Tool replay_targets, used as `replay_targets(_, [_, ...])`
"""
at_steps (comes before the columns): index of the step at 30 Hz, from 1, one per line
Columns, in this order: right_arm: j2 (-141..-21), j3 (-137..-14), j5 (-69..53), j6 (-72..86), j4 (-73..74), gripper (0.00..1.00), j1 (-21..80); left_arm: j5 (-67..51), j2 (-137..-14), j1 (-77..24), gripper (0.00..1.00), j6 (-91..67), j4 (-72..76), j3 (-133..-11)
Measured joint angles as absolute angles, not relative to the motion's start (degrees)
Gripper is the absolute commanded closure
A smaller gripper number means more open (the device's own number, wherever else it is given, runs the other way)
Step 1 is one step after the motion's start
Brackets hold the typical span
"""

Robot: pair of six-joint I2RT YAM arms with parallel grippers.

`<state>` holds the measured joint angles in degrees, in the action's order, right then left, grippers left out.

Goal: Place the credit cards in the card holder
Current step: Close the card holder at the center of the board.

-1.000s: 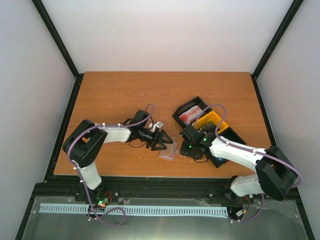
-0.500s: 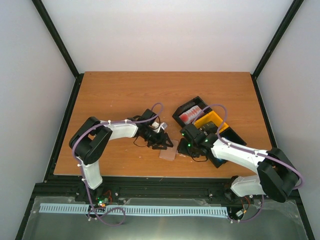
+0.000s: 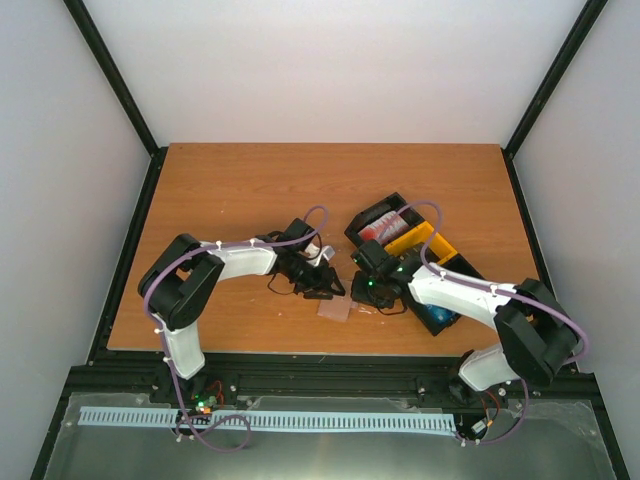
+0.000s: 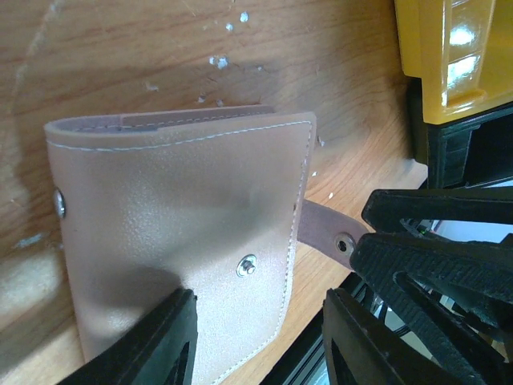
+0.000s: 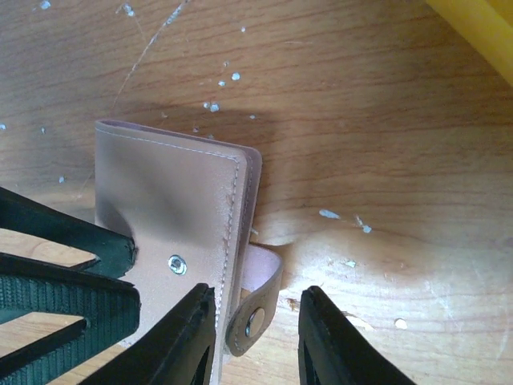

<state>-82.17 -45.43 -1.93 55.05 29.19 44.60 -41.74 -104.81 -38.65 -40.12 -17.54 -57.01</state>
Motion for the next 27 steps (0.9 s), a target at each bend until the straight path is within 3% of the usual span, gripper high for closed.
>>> replay_targets(6, [-82.35, -46.68, -1.19, 54.89, 32.4, 0.83, 44.6, -40.56, -104.05, -38.74, 0.51, -40.1, -18.33, -56.99])
replay_targets(14, [-82.35, -46.68, -2.37, 54.26, 34.5, 0.83, 44.6, -38.68, -102.74, -38.76, 0.48, -40.1, -19.97, -57.01])
replay_targets(21, [-82.87, -46.68, -3.27, 54.04, 34.48, 0.97, 44.6, -36.29, -101.8, -38.76, 0.38, -39.79, -21.74, -57.19])
replay_targets(27, [-83.2, -46.7, -3.68, 53.67, 34.46, 0.97, 44.6, -31.46, -100.66, -38.76, 0.36, -39.62, -24.16, -57.12])
